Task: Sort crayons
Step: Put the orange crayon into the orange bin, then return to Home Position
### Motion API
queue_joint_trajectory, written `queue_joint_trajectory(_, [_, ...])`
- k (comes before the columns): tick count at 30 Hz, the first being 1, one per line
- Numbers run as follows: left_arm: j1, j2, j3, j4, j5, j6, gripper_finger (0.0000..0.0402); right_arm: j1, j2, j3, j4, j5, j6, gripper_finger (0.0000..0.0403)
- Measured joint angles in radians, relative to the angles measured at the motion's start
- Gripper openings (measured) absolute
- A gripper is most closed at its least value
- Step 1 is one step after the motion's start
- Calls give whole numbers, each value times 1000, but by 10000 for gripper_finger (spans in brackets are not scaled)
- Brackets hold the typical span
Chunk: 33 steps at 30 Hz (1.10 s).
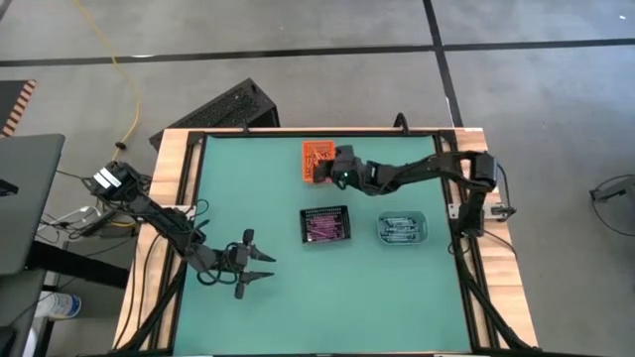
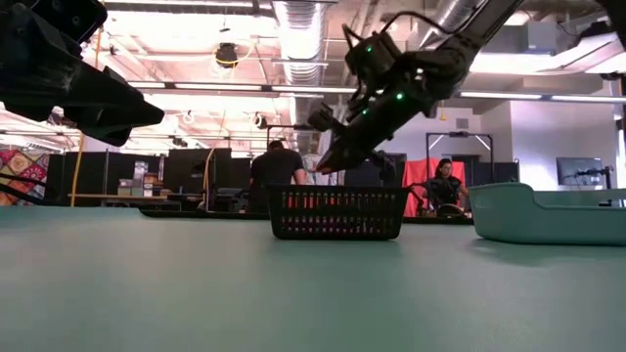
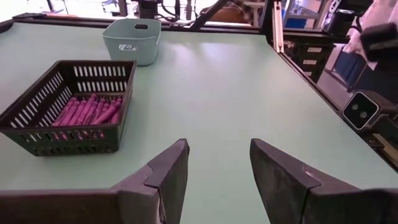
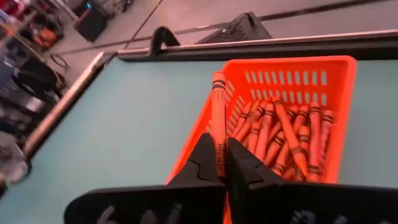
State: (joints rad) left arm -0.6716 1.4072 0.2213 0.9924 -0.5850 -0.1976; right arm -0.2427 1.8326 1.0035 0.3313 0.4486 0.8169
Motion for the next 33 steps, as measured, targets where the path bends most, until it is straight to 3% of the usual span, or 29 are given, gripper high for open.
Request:
queue_joint_trajectory(15, [0, 0, 0, -16, 2, -32, 162, -30, 38, 33, 37, 6, 32, 72])
queue_joint_trajectory(22, [0, 0, 0, -16, 2, -34, 162, -30, 24, 33, 22, -34, -34, 110])
queue_joint_trajectory(28, [0, 0, 0, -16, 3, -35, 162, -29, -85, 33, 5, -156, -200, 131])
queue_joint_trajectory(33, [0, 0, 0, -14, 5, -47, 162, 20, -251, 33, -168, -228, -353, 130])
